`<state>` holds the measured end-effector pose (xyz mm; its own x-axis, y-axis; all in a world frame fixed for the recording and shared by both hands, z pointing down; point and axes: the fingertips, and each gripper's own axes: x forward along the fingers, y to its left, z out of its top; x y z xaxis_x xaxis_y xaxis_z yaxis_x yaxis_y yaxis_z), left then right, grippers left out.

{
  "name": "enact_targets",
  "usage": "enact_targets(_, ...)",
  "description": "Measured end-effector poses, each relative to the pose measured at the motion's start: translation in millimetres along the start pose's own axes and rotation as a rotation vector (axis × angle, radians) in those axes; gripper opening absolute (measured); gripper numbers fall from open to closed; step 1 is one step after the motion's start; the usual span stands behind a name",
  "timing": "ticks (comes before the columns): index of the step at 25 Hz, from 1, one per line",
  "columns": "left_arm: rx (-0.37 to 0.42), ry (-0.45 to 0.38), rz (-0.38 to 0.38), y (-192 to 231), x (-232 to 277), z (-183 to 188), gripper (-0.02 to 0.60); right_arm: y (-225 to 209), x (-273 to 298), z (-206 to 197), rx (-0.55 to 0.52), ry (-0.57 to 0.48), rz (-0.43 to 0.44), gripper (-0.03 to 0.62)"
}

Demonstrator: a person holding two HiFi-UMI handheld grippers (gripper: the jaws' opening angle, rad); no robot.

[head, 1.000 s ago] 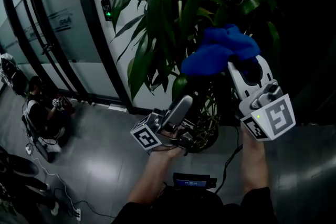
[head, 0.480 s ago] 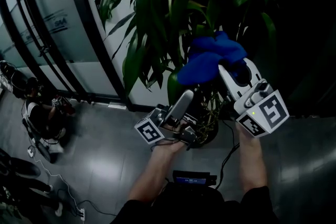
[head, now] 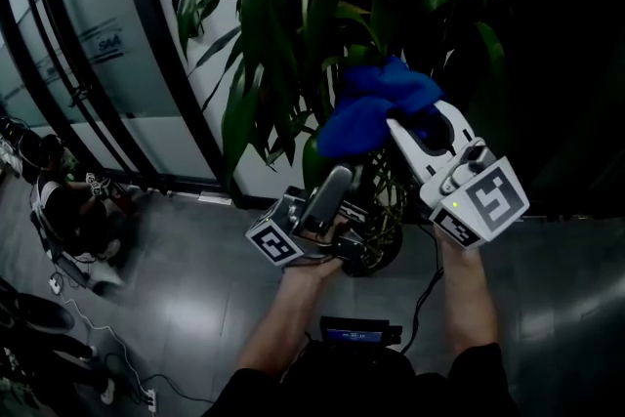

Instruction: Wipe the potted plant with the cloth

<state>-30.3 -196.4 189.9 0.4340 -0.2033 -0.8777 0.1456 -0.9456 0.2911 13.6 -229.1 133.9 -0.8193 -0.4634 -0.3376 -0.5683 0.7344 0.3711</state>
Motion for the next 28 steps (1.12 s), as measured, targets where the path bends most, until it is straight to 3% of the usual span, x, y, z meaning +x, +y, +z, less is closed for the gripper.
enact_targets(8, 0.094, 0.045, 0.036, -5.7, 2.4, -8.0, 0.369, 41.5, -1.8, -41.3, -0.136, 0.178, 0.123, 0.078)
enact_targets(18, 0.088, -0.014, 0.045, -7.8, -4.0, -4.2, 0.391, 88.5, -26.4, -62.7, -0.208, 0.257, 0.236, 0.078)
enact_targets(28, 0.153, 0.001, 0.06, -10.3, -8.8, -5.3, 0.391, 123.6, -47.0, -88.3, -0.246, 0.309, 0.401, 0.078)
